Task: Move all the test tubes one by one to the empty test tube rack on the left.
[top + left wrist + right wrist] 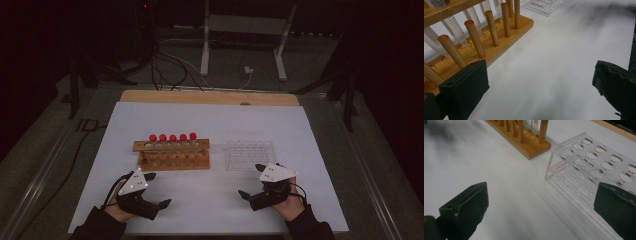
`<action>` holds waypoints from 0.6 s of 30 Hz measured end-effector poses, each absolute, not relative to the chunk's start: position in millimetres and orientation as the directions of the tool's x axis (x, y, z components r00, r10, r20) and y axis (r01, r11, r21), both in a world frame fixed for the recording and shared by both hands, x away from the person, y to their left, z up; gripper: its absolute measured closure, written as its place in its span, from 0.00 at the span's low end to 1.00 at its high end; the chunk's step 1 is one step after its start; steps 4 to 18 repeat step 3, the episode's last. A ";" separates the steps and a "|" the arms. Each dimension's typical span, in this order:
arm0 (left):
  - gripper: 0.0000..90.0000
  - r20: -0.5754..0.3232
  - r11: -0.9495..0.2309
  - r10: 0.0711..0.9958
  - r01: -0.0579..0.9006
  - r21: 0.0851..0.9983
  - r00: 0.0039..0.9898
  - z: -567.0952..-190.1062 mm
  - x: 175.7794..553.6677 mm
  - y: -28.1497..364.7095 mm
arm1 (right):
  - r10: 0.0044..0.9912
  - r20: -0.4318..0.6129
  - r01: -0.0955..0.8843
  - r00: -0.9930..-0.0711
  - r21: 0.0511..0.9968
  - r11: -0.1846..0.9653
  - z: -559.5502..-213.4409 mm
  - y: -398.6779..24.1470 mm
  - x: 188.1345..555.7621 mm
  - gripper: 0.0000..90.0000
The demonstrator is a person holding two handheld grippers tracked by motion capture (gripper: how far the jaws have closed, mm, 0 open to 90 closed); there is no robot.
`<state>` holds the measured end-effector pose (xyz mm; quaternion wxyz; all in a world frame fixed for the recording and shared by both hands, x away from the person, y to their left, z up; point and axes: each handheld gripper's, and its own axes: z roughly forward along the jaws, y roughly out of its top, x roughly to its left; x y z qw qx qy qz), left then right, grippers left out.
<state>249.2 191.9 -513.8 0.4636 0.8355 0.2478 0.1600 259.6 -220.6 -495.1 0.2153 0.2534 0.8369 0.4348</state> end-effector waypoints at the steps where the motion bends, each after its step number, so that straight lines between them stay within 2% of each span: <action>1: 0.01 0.040 -0.449 0.562 0.264 0.854 0.826 -513.8 249.4 192.0 | 0.613 -0.142 0.237 -0.777 0.836 0.495 -495.4 -220.4 259.5 0.00; 18: 0.01 0.041 -0.448 0.562 0.262 0.855 0.826 -513.9 249.4 192.5 | 0.612 -0.143 0.238 -0.778 0.834 0.497 -496.3 -220.4 260.1 0.00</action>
